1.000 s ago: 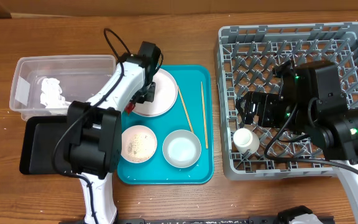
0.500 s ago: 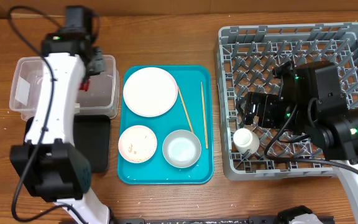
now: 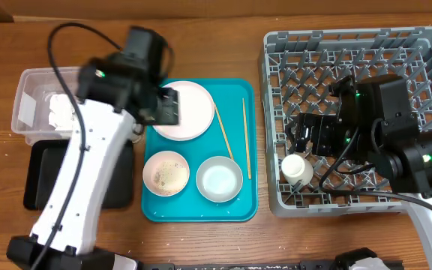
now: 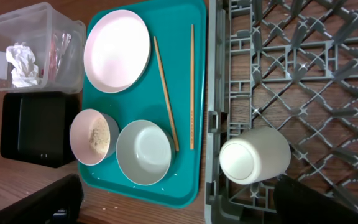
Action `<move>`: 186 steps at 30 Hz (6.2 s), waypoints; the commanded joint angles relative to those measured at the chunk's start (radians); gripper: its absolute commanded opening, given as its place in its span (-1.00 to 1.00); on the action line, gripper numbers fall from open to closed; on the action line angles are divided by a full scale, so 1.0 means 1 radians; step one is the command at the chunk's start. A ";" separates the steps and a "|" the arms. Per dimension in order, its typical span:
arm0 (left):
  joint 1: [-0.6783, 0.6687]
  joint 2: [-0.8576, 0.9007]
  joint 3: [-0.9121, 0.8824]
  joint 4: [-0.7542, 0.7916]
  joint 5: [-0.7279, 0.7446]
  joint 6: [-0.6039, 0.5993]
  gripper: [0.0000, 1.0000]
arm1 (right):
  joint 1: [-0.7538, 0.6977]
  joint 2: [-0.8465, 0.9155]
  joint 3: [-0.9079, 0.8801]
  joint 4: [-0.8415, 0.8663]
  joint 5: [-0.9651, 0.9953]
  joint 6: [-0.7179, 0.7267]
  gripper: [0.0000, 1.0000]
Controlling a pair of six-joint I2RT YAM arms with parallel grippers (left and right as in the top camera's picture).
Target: Sort waste into correct bins and load items into the dishwasher
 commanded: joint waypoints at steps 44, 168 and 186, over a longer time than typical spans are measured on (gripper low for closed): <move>0.485 -0.188 -0.570 0.187 0.838 0.401 -0.91 | -0.001 -0.007 0.002 -0.034 0.000 0.000 1.00; -0.250 -0.216 -0.004 0.081 -0.236 -0.125 1.00 | -0.001 -0.007 0.002 -0.015 -0.001 0.003 1.00; 0.105 -0.797 -0.540 0.745 0.178 0.370 1.00 | -0.001 -0.007 0.002 -0.015 0.000 0.003 1.00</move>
